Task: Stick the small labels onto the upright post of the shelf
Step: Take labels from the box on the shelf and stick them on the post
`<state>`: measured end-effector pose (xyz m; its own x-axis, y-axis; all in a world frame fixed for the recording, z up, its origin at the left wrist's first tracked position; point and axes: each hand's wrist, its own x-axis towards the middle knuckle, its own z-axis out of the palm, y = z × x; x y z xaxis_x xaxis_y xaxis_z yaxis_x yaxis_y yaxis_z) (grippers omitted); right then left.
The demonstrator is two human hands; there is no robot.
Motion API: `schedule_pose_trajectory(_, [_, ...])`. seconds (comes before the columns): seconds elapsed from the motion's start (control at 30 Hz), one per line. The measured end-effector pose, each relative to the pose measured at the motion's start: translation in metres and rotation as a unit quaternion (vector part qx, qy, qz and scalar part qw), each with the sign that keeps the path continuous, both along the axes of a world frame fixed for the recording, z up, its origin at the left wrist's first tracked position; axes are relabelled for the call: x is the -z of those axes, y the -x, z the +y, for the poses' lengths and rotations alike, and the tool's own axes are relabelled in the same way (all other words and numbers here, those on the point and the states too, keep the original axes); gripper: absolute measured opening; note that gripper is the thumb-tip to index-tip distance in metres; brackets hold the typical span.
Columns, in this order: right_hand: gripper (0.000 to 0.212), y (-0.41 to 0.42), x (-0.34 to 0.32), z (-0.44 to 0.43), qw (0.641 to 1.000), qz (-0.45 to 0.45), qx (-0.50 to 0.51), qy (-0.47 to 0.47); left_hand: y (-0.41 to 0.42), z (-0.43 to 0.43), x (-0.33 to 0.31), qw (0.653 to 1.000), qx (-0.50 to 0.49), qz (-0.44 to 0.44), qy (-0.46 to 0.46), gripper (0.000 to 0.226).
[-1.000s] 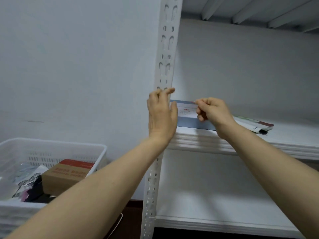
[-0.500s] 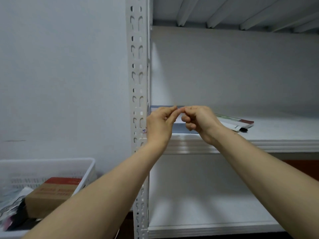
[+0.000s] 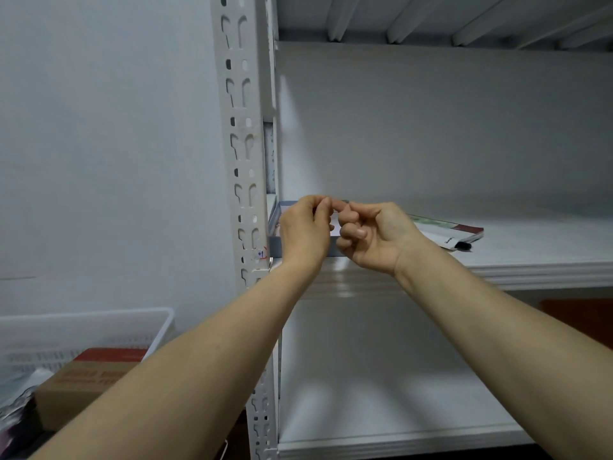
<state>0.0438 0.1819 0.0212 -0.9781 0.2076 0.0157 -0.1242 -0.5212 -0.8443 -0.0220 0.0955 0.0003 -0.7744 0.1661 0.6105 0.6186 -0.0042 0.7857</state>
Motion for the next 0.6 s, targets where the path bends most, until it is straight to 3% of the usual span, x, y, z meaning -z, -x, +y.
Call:
schedule_pose_trajectory(0.17, [0.026,0.002,0.002,0.004,1.000,0.005,-0.004,0.004,0.009,0.012,-0.003,0.999,-0.008,-0.037,0.027,0.030])
schedule_pose_trajectory(0.3, [0.024,0.005,0.002,0.010,0.994,0.019,0.031,-0.100,0.010,0.019,-0.008,0.996,0.016,-0.091,0.021,0.029])
schedule_pose_trajectory(0.37, [0.023,0.009,0.003,0.014,0.979,0.036,0.088,-0.181,0.011,0.021,-0.011,0.992,0.028,-0.122,0.015,0.030])
schedule_pose_trajectory(0.5, [0.017,0.016,0.004,0.023,0.951,0.065,0.191,-0.232,0.017,0.020,-0.014,0.979,0.064,-0.195,-0.010,0.023])
schedule_pose_trajectory(0.6, [0.020,0.020,0.003,0.028,0.904,0.057,0.233,-0.355,0.019,0.019,-0.018,0.969,0.090,-0.231,-0.003,0.021])
